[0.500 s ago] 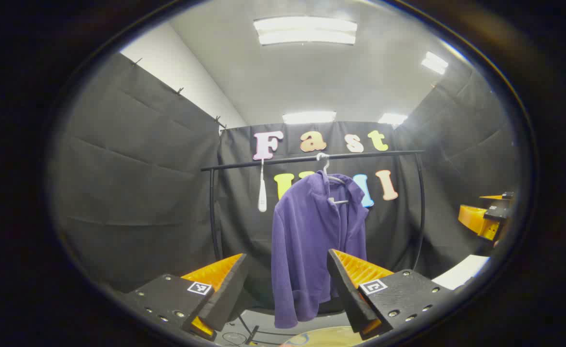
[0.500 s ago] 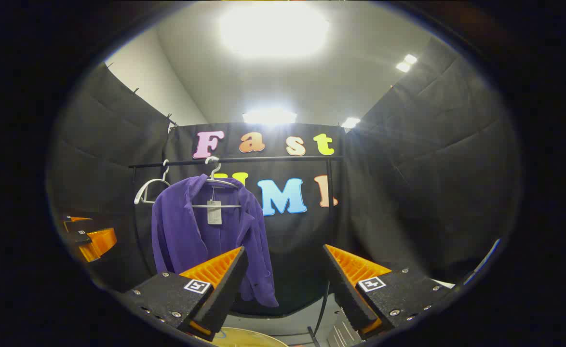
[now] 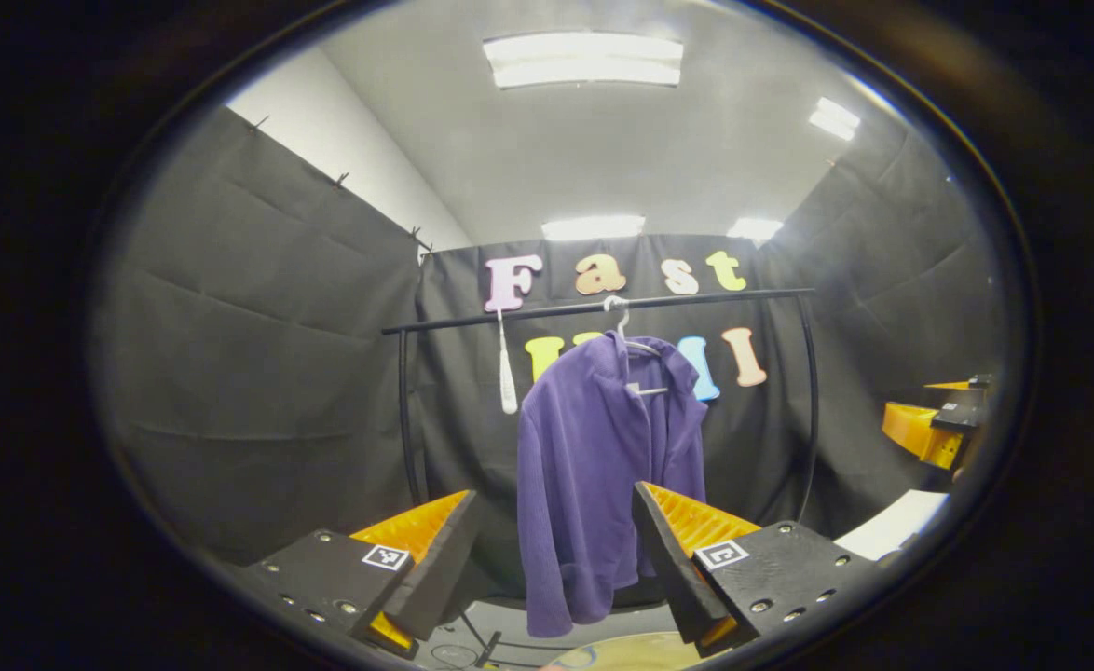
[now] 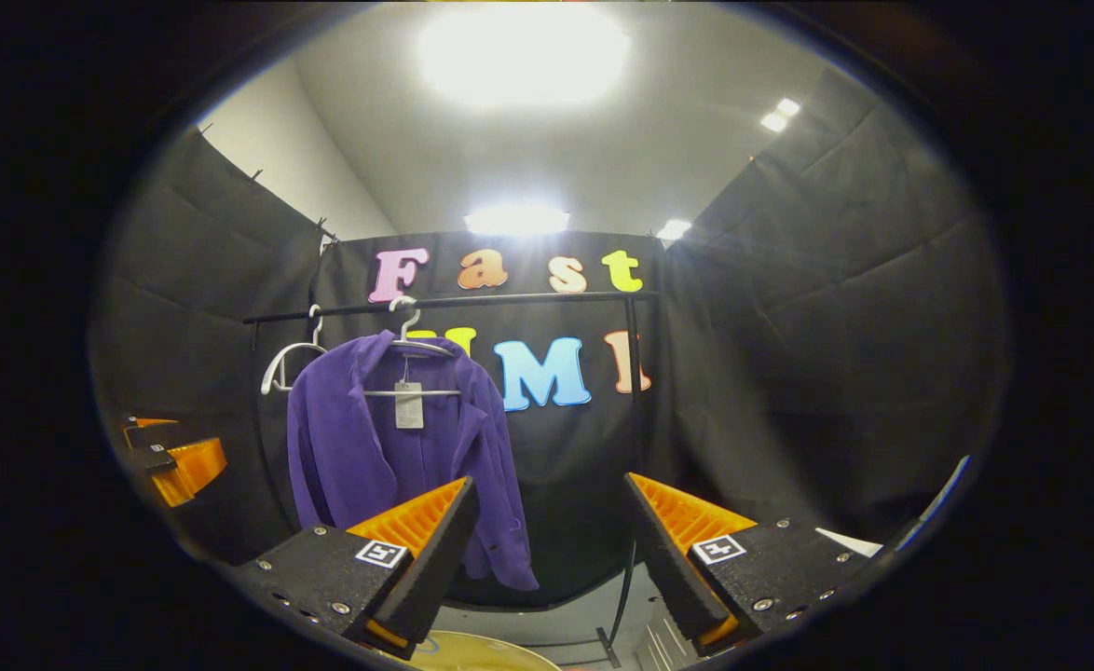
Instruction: Grasp the clothes on the hanger with both hands and then place them into the laundry hamper below.
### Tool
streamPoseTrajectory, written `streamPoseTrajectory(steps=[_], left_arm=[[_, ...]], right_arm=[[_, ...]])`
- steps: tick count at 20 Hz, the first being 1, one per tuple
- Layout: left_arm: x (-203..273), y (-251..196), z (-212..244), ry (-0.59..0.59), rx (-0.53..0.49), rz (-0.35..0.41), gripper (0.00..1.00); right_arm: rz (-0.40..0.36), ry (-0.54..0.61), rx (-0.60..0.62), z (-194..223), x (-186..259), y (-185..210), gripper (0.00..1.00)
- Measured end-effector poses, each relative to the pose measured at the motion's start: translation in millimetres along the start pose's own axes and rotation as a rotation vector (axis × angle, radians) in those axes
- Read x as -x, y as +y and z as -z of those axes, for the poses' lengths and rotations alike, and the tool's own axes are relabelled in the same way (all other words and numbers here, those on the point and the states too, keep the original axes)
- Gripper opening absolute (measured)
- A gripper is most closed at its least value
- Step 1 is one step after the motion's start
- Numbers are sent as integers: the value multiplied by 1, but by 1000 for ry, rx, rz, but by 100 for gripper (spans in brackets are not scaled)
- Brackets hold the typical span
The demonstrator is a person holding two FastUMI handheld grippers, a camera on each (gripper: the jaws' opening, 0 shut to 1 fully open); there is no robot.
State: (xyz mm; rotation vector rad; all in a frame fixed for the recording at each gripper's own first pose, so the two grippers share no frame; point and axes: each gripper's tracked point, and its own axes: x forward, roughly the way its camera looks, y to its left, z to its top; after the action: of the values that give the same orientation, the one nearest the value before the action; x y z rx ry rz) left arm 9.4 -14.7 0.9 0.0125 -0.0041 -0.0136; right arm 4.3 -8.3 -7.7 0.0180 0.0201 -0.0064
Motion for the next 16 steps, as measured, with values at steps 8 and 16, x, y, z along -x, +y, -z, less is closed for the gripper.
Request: streamPoseTrajectory(steps=[8, 16], left_arm=[[-20, -25, -11, -13, -20, 9, 94], [-59, -52, -23, -25, 1, -21, 99]], right_arm=[[5, 12, -37, -2, -22, -13, 95], [-68, -37, -68, -25, -75, -11, 92]])
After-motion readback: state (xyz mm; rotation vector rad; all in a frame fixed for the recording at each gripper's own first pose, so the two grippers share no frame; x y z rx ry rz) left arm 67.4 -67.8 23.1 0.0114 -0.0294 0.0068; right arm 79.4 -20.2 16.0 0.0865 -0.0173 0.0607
